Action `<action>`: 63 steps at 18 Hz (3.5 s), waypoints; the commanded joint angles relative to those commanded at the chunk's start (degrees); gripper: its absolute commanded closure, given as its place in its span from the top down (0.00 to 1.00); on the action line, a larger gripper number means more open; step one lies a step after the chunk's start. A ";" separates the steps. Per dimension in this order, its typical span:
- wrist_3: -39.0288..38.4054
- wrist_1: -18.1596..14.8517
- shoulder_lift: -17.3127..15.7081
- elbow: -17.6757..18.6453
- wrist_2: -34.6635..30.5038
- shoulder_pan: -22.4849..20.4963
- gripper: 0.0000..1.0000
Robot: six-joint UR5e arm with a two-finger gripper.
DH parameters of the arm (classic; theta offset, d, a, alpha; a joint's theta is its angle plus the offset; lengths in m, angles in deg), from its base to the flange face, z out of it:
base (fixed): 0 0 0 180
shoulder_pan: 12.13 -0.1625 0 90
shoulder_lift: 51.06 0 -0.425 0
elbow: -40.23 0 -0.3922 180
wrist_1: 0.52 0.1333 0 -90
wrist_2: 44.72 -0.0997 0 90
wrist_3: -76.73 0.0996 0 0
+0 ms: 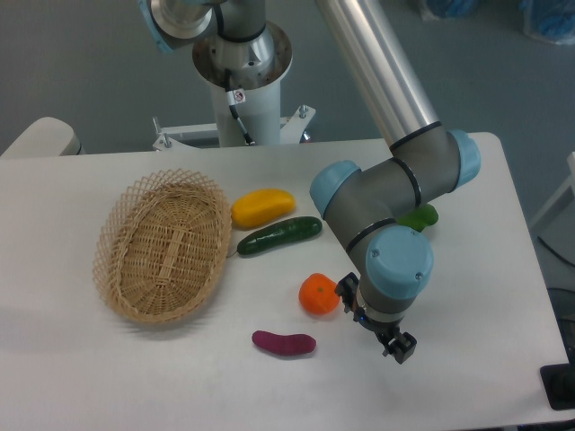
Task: Pick up the cucumber from the table
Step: 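Move the gripper from beside the orange toward the green cucumber, then lower the gripper over the cucumber's end and close on it, then lift the grasped cucumber off the table and carry it toward the orange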
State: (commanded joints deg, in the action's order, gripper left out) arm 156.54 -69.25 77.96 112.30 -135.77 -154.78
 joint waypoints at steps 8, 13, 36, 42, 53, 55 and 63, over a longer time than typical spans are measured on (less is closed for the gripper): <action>-0.44 2.28 0.26 0.00 -0.79 -0.35 1.00; 0.26 4.21 -2.72 5.44 -0.35 -2.11 1.00; 7.65 12.02 -19.68 38.12 0.88 -4.04 1.00; 7.65 15.47 -20.56 43.06 0.70 -3.78 1.00; 2.55 16.70 -21.18 44.74 0.62 0.17 0.29; 2.90 16.61 -21.09 44.04 0.35 0.17 0.13; 9.13 15.56 -21.45 37.80 -3.43 -0.79 0.05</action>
State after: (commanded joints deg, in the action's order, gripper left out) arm 165.67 -53.69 56.51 150.10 -139.20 -155.57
